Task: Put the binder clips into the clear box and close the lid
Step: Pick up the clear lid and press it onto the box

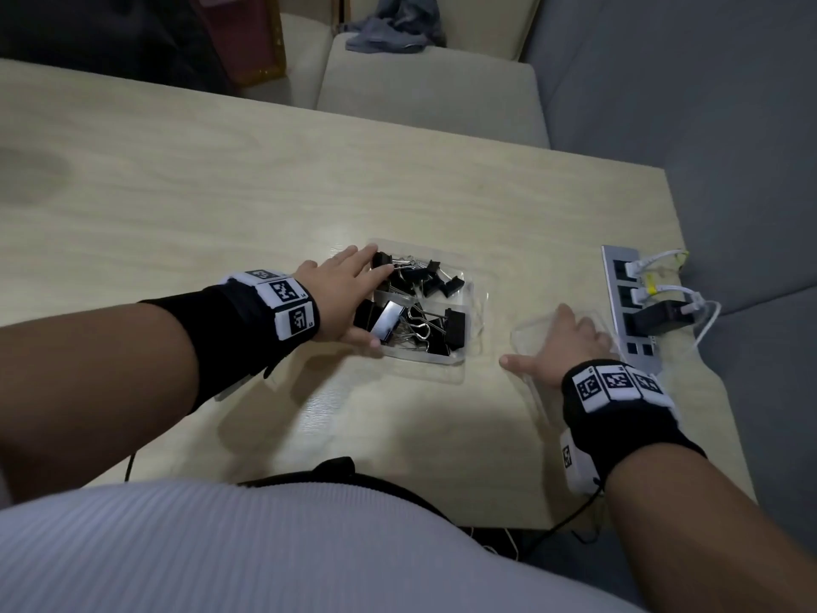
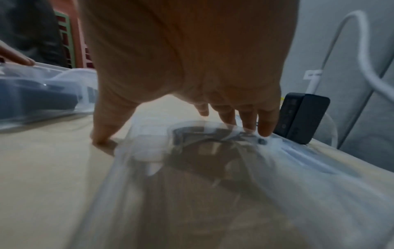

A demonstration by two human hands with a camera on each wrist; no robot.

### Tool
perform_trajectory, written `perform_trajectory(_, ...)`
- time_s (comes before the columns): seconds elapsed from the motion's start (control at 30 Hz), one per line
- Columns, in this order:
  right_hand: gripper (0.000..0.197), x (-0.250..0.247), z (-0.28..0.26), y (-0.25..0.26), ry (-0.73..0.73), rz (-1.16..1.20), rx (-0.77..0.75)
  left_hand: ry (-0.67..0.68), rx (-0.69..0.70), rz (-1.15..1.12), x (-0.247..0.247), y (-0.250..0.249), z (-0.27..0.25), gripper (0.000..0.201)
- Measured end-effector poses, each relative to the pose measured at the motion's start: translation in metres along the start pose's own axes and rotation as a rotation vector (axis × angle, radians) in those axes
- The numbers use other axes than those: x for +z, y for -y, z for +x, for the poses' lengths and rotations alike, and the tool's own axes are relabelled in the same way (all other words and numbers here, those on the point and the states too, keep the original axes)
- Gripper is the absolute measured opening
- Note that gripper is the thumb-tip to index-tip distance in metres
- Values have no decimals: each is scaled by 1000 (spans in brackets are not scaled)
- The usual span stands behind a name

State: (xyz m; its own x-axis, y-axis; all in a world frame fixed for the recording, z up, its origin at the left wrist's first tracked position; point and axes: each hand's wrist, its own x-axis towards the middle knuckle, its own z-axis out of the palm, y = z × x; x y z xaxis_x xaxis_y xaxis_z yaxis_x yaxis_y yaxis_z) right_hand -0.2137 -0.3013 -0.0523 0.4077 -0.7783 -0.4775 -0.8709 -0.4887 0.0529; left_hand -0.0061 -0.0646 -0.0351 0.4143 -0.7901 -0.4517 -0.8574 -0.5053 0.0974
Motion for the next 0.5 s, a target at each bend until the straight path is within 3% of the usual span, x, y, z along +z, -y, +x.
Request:
perform_trajectory(0.1,116,2,-6,4,-47,19,-14,-35,-27,-5,4,4,-1,122)
perform_trajectory(0.33,82,-3,-18,13,-155,88,-64,-28,-46,-10,9,13,-4,126)
perform_trajectory(0.5,55,-19,-17,22,-123,145,-109,-30,-105,-91,3,22,-4,126)
